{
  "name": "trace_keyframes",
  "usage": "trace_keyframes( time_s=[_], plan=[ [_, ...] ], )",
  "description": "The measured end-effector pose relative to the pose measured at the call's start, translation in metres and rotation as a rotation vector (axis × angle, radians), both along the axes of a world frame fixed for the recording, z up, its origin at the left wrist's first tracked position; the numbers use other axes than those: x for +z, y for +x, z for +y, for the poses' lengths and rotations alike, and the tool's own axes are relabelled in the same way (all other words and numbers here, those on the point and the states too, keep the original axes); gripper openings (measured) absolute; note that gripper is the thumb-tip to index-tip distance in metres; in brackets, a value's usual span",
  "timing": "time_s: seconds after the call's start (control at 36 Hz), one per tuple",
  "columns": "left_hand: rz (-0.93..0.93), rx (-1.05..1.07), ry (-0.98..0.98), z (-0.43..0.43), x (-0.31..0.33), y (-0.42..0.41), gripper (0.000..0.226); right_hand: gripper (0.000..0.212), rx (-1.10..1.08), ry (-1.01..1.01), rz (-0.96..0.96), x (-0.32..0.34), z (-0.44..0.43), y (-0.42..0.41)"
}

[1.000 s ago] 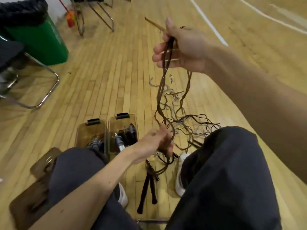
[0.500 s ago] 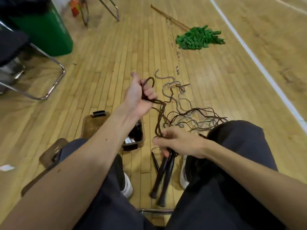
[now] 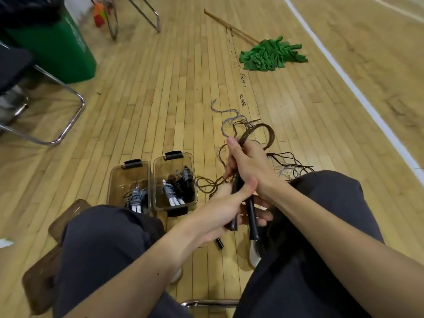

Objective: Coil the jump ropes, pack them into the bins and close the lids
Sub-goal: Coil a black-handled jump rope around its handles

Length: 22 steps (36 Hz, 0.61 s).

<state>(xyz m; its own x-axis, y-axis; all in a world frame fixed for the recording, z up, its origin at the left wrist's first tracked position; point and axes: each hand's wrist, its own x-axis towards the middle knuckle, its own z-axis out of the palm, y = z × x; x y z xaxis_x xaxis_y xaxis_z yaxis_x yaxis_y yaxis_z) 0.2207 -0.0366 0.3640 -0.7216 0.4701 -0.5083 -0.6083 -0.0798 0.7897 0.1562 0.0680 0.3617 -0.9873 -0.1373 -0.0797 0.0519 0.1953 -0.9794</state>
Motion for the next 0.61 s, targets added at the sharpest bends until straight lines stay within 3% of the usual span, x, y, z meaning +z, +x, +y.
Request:
trace_keyframes(
  time_s=[0.17,0.22,0.28,0.31,0.39,0.44,0.53,0.61],
  plan=[
    [0.018,0.091,-0.017,-0.007,-0.009,-0.003,0.029,0.039,0.04,-0.105,-0.168,0.003,0.004,-0.006],
    [0.003,0.149,-0.01,-0.012,-0.013,-0.007,0.027,0.051,0.029,-0.045,-0.238,-0.001,0.004,-0.006],
    [0.023,0.207,-0.03,-0.014,-0.014,-0.011,0.027,0.076,0.04,-0.011,-0.32,-0.005,0.004,-0.003],
    [0.049,0.232,-0.067,-0.016,-0.015,-0.013,0.028,0.08,0.074,-0.015,-0.369,-0.006,0.004,0.0],
    [0.107,0.3,-0.157,-0.019,-0.019,-0.02,0.032,0.064,0.229,-0.081,-0.549,-0.006,-0.001,0.011],
    [0.071,0.334,-0.176,-0.019,-0.021,-0.023,0.036,0.07,0.286,-0.156,-0.653,-0.01,-0.004,0.018],
    [0.093,0.348,-0.313,-0.018,-0.024,-0.024,0.038,0.07,0.256,-0.228,-0.713,-0.01,-0.009,0.024],
    [0.201,0.346,-0.495,-0.014,-0.034,-0.025,0.059,0.066,0.204,-0.26,-0.726,-0.011,-0.01,0.025]
  ],
)
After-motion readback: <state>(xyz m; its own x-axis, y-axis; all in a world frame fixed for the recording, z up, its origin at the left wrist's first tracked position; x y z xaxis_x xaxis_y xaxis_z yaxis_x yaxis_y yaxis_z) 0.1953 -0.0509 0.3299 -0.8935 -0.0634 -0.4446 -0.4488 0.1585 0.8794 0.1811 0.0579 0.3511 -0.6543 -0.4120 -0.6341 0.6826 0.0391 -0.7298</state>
